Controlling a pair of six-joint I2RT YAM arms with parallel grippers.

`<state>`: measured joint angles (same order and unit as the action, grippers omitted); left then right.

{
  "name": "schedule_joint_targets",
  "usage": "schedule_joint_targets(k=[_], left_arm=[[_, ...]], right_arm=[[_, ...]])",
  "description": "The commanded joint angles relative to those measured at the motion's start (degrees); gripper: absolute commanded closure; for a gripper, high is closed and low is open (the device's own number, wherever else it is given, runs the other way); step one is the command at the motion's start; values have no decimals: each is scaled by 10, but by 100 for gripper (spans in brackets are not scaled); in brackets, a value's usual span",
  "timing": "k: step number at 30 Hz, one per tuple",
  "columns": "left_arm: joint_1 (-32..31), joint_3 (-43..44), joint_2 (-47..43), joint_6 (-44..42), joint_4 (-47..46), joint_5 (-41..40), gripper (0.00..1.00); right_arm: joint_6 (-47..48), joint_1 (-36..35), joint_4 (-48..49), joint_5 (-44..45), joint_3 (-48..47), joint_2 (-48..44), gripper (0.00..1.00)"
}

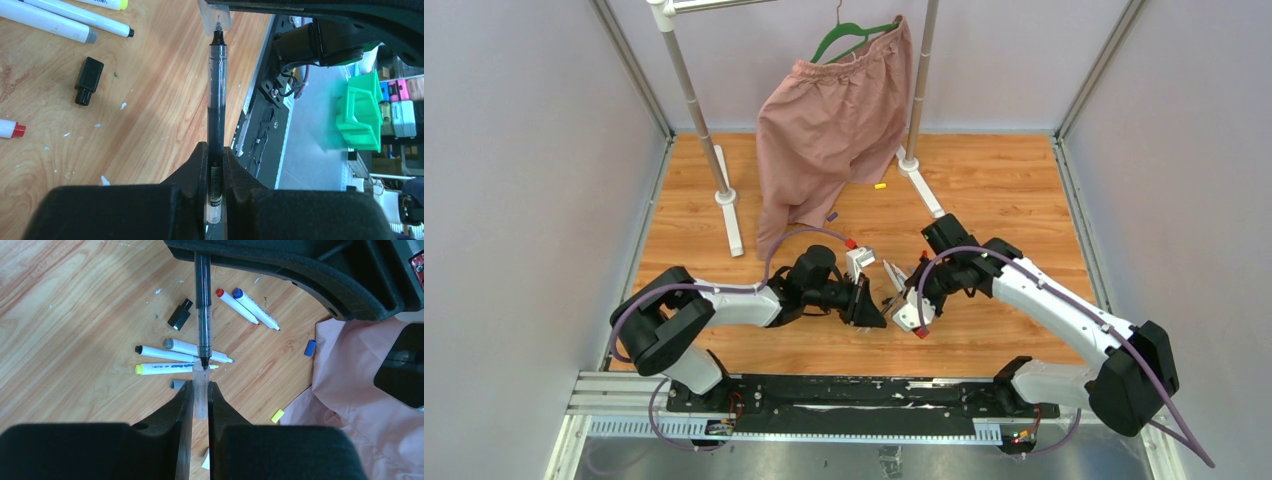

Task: Insert the pens into the pen caps
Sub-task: Insert the pen cap onto the pen.

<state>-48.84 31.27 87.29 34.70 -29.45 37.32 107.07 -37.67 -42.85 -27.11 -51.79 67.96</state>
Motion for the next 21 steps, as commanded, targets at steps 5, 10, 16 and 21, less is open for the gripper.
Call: schedule_joint_targets(k=[5, 10, 16, 21], left_arm=[[4, 9, 10, 6, -3, -2, 100], [4, 14, 12, 10, -3, -5, 100], [4, 22, 23, 18, -3, -5, 100], [8, 22, 25, 23, -3, -24, 100]], right_arm=[[-16, -24, -9, 14, -1, 1, 100], [-23, -39, -6, 24, -2, 4, 100], [-45, -78, 13, 68, 0, 16, 100], [-51, -106, 15, 90, 1, 22, 100]])
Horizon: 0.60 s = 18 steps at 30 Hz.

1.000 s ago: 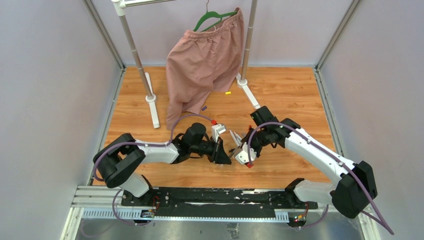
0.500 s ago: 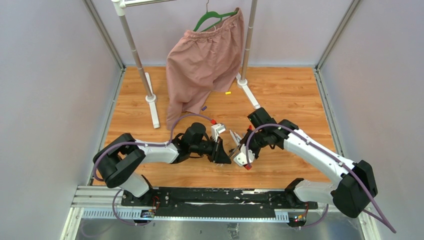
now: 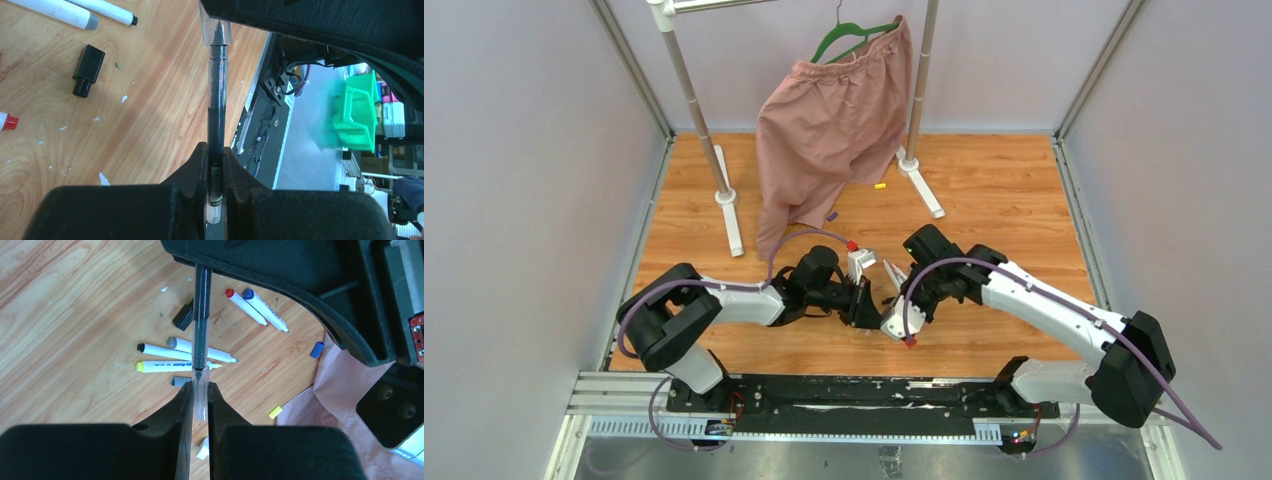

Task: Insert the pens into the pen caps
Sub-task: Insert the pen cap onto the pen.

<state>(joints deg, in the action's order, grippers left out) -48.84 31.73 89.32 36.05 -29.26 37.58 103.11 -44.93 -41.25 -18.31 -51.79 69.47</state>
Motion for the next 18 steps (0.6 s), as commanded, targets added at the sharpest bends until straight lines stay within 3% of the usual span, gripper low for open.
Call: schedule_joint_targets(k=[1, 18], left_arm=[[10, 17, 4, 10, -5, -29, 100], [26, 10, -28, -16, -14, 0, 100]], right_arm=[[-12, -38, 1, 7, 4, 8, 100], [-20, -54, -8, -9, 8, -6, 100]])
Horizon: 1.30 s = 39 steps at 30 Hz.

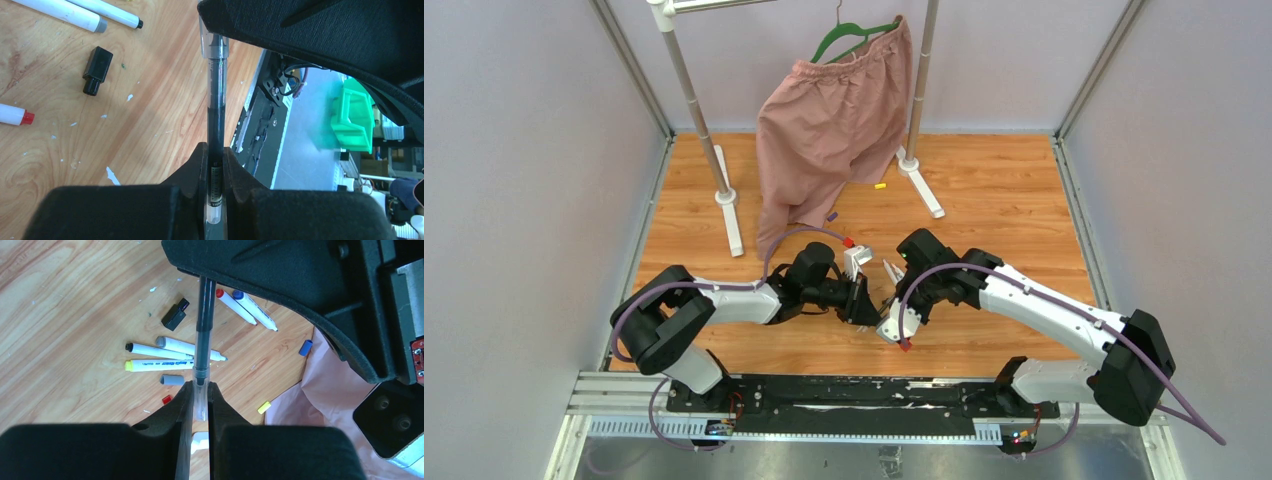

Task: Insert the pens into the pen caps
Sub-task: Insert the pen cap onto the pen.

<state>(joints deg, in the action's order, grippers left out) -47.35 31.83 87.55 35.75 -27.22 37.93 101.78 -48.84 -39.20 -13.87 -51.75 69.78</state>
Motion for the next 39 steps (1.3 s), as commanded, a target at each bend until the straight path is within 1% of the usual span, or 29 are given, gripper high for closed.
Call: schedule_joint_targets(k=[1, 10, 13, 23, 25, 27, 29, 31, 35, 39], left_arm=[[11, 9, -7, -12, -34, -4, 100], [11, 28, 15, 14, -59, -12, 100], [12, 44, 26, 26, -59, -18, 100], [13, 94, 60, 22, -64, 1, 100], [18, 86, 55, 30, -95, 0, 100], [26, 64, 45, 43, -156, -1, 100], [33, 34, 36, 52, -225, -13, 100], [37, 15, 35, 51, -263, -18, 100], [37, 21, 60, 61, -288, -5, 100], [37, 12, 79, 59, -307, 9, 100]], right_arm=[[-12, -15, -30, -62, 5, -10, 100], [-39, -29, -36, -109, -2, -12, 100], [-62, -44, -27, -126, -4, -6, 100], [-108, -113, 9, -124, -1, 30, 100], [-121, -115, 13, -127, -3, 31, 100], [-143, -113, 19, -128, -7, 27, 100], [-175, -106, 20, -149, -17, 25, 100], [-191, -100, 21, -178, -24, 25, 100], [-197, -100, 24, -191, -26, 31, 100], [-194, -98, 37, -158, -12, 28, 100]])
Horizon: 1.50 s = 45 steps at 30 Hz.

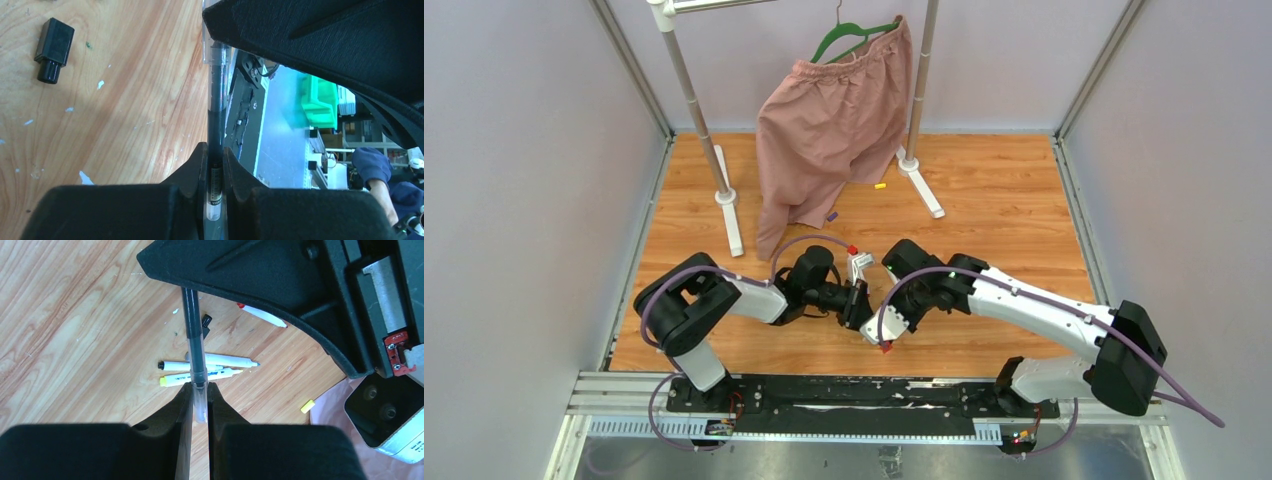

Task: Insert the pens into the pen caps
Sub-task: Insert the pen cap onto the pen, then press the pen cap onto the pen.

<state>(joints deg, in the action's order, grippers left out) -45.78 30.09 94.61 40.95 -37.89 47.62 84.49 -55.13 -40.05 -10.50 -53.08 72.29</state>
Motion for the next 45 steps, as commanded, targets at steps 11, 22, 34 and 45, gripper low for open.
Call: schedule_joint_targets(k=[11, 22, 34, 45], left_arm=[[21, -25, 19, -59, -146, -59, 100], [21, -77, -14, -96, -135, -98, 100], [-3, -151, -216, -223, -147, -230, 100], [-44, -193, -346, -257, -169, -395, 100]], right_arm=[[-25, -13, 62, -8, -5, -24, 69], [-58, 66, 38, -29, -23, -107, 33], [-383, 212, 97, -283, -49, -139, 20], [-768, 267, 217, -453, -109, -53, 13]])
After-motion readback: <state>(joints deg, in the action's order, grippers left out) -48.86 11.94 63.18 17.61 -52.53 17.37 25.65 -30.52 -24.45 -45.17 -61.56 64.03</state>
